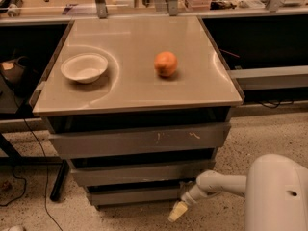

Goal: Open bottom drawer

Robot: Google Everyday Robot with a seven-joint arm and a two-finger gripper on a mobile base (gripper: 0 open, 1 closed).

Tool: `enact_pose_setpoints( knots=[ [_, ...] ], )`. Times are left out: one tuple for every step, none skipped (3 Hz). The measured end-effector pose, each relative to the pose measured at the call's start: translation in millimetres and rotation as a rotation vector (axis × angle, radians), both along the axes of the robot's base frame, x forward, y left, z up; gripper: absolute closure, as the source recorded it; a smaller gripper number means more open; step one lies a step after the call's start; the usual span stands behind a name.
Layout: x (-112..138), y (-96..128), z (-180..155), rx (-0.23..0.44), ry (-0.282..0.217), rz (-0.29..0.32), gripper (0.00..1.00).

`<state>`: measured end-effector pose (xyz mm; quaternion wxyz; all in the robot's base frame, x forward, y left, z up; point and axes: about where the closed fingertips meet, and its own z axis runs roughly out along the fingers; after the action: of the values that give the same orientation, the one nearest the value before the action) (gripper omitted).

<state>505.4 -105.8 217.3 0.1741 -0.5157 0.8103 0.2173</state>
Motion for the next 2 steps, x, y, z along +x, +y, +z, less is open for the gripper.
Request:
enact_pose_setpoints(
  knots=[
    [7, -5, -13, -0.003, -0.014, -0.003, 0.00],
    [21, -14, -22, -0.005, -0.046, 0.003, 0.00]
  ],
)
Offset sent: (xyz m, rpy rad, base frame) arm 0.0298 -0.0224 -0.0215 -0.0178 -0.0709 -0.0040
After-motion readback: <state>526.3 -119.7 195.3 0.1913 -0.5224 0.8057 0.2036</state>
